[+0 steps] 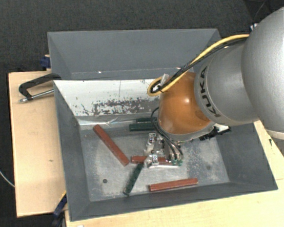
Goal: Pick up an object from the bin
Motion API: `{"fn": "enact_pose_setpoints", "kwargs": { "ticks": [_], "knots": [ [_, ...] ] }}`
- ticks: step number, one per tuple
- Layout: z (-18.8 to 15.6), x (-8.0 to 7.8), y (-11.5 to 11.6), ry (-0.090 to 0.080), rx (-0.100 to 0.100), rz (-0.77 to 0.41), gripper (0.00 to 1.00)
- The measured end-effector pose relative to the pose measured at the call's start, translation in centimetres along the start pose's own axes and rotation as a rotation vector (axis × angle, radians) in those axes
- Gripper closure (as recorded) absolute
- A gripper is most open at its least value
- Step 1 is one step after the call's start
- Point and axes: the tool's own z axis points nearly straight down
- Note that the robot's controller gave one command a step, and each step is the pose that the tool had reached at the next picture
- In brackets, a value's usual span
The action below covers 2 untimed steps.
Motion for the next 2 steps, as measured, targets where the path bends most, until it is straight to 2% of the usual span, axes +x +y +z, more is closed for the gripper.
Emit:
{"fn": "enact_pose_setpoints", "kwargs": {
  "ticks": [1,2],
  "knots": [
    [0.0,0.0,0.0,0.0,0.0,0.0,1.0],
    [-17.3,-1.4,0.4,-0.018,-0.002,-0.018,1.0]
  ]
}}
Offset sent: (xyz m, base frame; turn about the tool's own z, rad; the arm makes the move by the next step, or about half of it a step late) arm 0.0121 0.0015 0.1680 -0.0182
